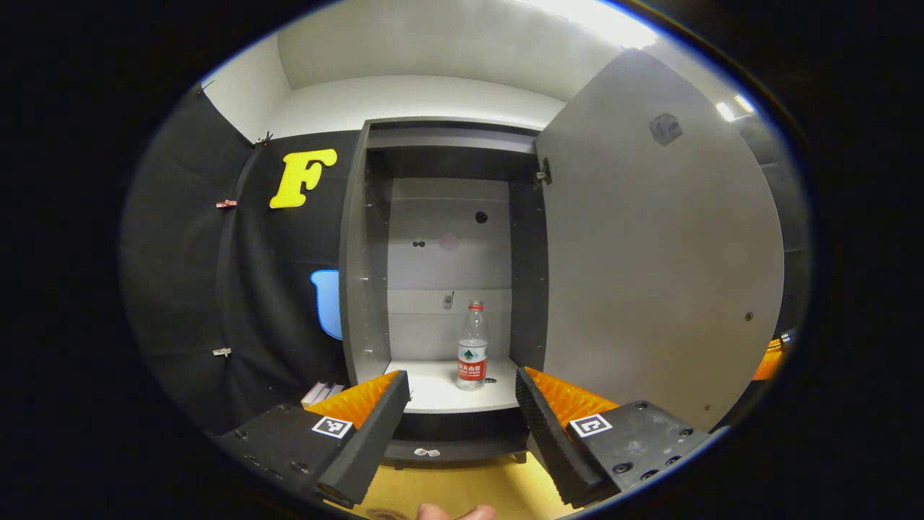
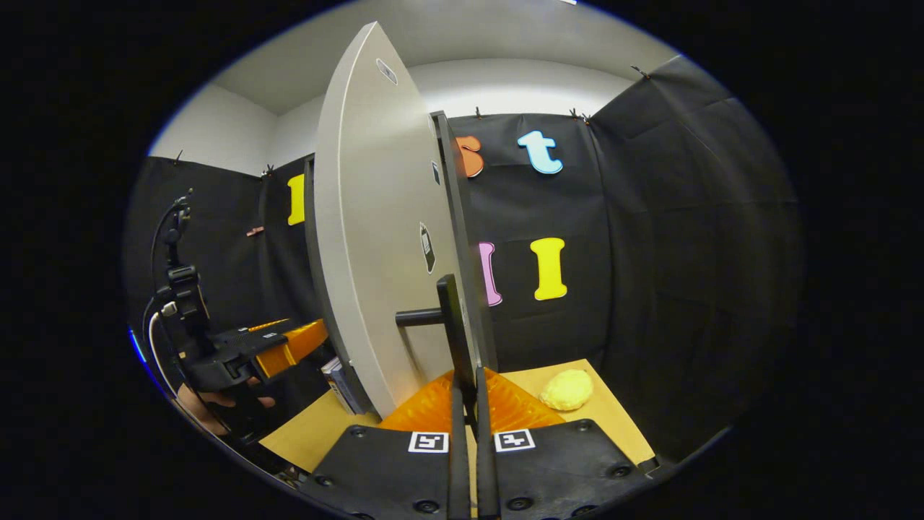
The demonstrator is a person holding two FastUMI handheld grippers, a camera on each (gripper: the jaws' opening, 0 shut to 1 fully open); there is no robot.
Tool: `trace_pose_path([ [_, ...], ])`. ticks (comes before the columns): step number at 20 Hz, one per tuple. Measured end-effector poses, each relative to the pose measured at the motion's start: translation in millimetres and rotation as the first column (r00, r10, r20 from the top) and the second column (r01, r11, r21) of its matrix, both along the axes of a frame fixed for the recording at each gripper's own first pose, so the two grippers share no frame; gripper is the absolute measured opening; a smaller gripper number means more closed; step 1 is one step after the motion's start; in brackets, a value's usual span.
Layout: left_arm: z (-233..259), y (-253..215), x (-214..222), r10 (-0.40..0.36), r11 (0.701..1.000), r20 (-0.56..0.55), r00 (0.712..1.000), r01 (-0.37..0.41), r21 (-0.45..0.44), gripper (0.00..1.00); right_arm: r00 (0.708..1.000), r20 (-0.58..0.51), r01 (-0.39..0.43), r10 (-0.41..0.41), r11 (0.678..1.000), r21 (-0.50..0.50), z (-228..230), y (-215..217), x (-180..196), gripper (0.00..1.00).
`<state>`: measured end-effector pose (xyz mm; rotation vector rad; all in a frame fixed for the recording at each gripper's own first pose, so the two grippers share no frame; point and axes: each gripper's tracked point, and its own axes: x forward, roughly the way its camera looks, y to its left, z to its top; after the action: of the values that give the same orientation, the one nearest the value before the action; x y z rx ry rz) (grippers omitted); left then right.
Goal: Open the cabinet door with the right hand, grasp the bottle in the cabinet with the left hand and place it on the coaster, then close the cabinet door with the right hand.
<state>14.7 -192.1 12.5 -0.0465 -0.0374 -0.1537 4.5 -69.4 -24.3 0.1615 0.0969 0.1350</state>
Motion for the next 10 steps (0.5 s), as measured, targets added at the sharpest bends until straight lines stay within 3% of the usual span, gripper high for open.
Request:
trace_pose_path([
  [5, 2.6, -16.6, 4.5, -0.014, 1.0, 0.0, 1.0, 0.014, -0.002, 0.94, 1.0, 0.005, 0.002, -0.002, 1.0, 0.011, 2.1, -1.3, -4.0, 0.08],
  [9, 1.7, -26.7, 24.0, -0.025, 1.0, 0.007, 1.0, 0.025, 0.002, 0.93, 1.0, 0.014, -0.026, 0.025, 0.999, 0.024, 5.8, -4.9, -11.1, 0.11],
  [10, 1.4, -29.5, 33.6, -0.031, 1.0, 0.007, 0.999, 0.031, 0.0, 0.94, 0.999, 0.016, -0.036, 0.036, 0.999, 0.03, 6.6, -3.6, -15.0, 0.17],
])
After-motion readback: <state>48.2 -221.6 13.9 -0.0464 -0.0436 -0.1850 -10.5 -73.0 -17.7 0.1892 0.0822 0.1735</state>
